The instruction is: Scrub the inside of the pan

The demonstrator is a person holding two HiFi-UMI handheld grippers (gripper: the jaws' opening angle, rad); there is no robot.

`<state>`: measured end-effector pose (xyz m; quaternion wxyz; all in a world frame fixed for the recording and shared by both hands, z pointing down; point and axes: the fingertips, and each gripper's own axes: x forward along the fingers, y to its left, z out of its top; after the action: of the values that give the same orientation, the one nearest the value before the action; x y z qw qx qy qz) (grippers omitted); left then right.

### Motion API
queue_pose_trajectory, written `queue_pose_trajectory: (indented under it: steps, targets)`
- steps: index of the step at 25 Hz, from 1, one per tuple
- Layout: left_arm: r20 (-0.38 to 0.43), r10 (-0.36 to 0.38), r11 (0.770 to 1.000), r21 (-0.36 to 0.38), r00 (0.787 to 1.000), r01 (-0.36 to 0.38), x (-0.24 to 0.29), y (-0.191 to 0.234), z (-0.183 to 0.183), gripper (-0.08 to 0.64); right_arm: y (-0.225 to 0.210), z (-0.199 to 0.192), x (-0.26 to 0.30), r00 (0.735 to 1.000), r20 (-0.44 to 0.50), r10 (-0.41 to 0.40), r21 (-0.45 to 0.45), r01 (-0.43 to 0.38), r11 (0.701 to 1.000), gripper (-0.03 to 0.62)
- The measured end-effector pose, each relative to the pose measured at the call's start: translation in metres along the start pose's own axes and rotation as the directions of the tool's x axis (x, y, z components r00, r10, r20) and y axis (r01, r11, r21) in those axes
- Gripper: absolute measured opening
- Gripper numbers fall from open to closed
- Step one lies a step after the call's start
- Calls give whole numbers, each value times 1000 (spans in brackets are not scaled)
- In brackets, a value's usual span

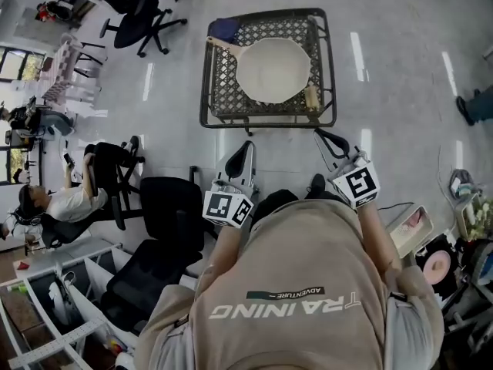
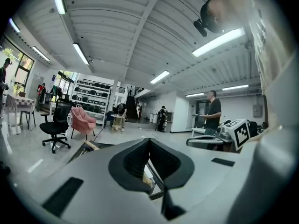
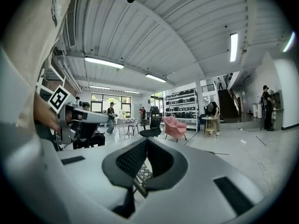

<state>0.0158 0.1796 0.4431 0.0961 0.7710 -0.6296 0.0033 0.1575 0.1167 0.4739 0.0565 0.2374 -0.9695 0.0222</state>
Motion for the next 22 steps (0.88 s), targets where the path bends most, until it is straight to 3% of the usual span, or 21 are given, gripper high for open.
queue_pose_trajectory:
  steps: [7, 15, 22]
  targets:
    - [20, 26, 999, -37, 999, -25, 9, 39, -4, 18, -10, 10, 43, 1000, -16, 22, -31, -23, 999, 17]
    - [35, -11, 998, -61, 999, 13, 16, 97, 4, 18, -2, 34, 83, 998, -40, 38, -73, -41, 997, 17]
    - [23, -99, 992, -77, 995, 100, 27, 134, -4, 18, 8, 37, 112, 997, -62, -55, -46, 52, 998, 17]
